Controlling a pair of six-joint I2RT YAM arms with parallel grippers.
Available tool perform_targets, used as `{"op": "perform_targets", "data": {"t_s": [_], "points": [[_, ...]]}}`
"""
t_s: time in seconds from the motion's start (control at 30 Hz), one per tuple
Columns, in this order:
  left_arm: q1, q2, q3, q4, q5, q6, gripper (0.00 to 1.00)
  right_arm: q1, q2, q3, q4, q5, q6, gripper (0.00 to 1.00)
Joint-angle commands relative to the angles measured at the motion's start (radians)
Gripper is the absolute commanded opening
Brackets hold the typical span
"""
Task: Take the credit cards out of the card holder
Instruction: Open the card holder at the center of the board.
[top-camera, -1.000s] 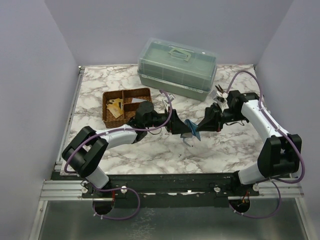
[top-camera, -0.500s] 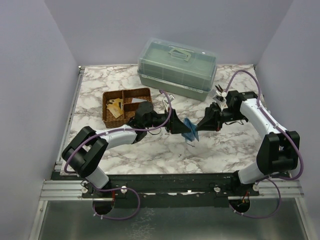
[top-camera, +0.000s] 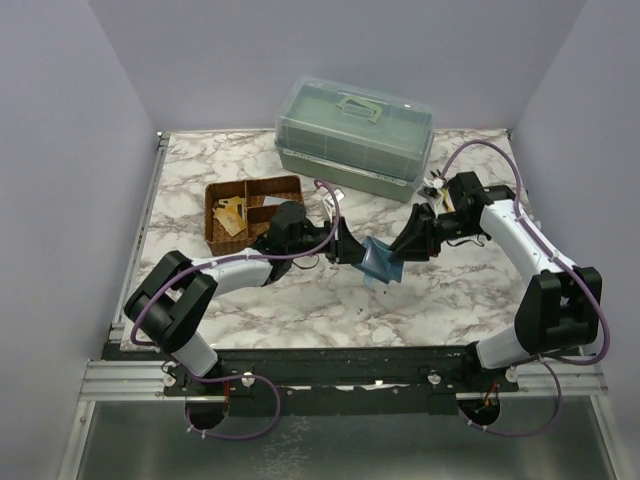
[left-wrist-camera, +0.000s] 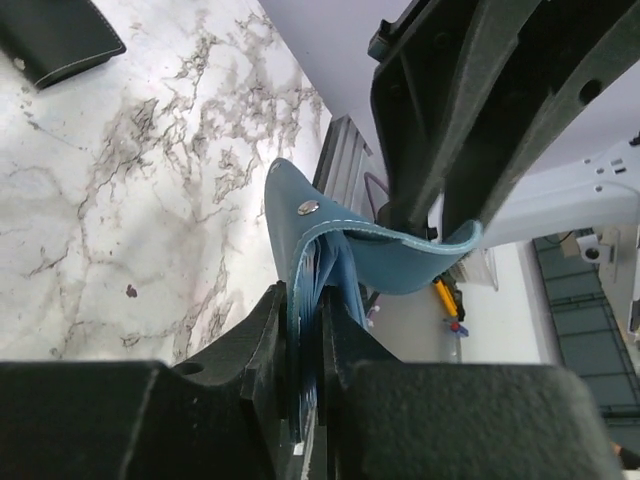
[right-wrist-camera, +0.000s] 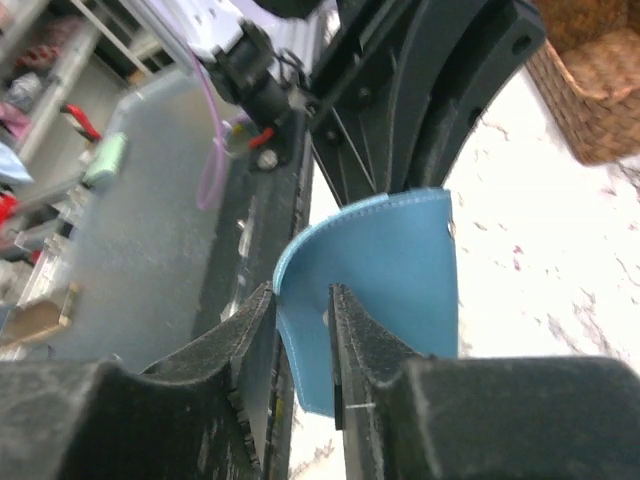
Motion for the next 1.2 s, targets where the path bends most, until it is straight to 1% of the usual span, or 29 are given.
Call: {"op": "perform_targets", "data": {"t_s": [0.0, 0.03, 0.1, 0.17, 0.23, 0.3, 0.43, 0.47, 0.57, 0.63, 0.8, 0.93, 1.1, 1.17], "points": [[0.024, -0.017, -0.030, 0.007, 0.009, -0.080, 0.00, 0.008, -0.084, -0.073, 0.419, 0.239, 0.439, 0.41], [0.025, -0.017, -0.038, 0.005, 0.010, -0.101, 0.00, 0.008, -0.097, -0.077, 0.435, 0.258, 0.449, 0.51], [0.030, -0.017, -0.055, 0.001, -0.002, -0.159, 0.00, 0.010, -0.107, -0.082, 0.441, 0.271, 0.457, 0.65], [0.035, -0.009, -0.061, -0.016, -0.008, -0.240, 0.00, 0.027, -0.120, -0.095, 0.472, 0.309, 0.480, 0.75], [0.037, 0.007, -0.058, -0.030, -0.009, -0.321, 0.00, 0.079, -0.143, -0.122, 0.542, 0.409, 0.523, 0.82], [0.036, 0.024, -0.054, -0.038, -0.010, -0.394, 0.00, 0.132, -0.164, -0.139, 0.588, 0.485, 0.543, 0.87], [0.036, 0.029, -0.051, -0.082, -0.057, -0.484, 0.00, 0.189, -0.184, -0.111, 0.580, 0.539, 0.529, 0.98], [0.036, 0.031, -0.047, -0.104, -0.064, -0.498, 0.00, 0.211, -0.190, -0.107, 0.580, 0.578, 0.526, 0.99], [0.036, 0.046, -0.027, -0.185, -0.088, -0.535, 0.00, 0.283, -0.207, -0.106, 0.589, 0.703, 0.518, 1.00], [0.036, 0.055, -0.023, -0.196, -0.094, -0.568, 0.00, 0.326, -0.209, -0.110, 0.599, 0.765, 0.522, 1.00], [0.037, 0.053, -0.006, -0.196, -0.100, -0.586, 0.00, 0.407, -0.202, -0.140, 0.653, 0.893, 0.550, 1.00], [0.037, 0.049, -0.005, -0.196, -0.100, -0.586, 0.00, 0.420, -0.198, -0.145, 0.686, 0.969, 0.572, 0.97], [0.036, 0.036, -0.011, -0.196, -0.103, -0.585, 0.00, 0.428, -0.189, -0.157, 0.710, 0.997, 0.586, 0.95], [0.036, 0.029, -0.014, -0.196, -0.103, -0.585, 0.00, 0.429, -0.183, -0.164, 0.723, 1.019, 0.596, 0.92]]}}
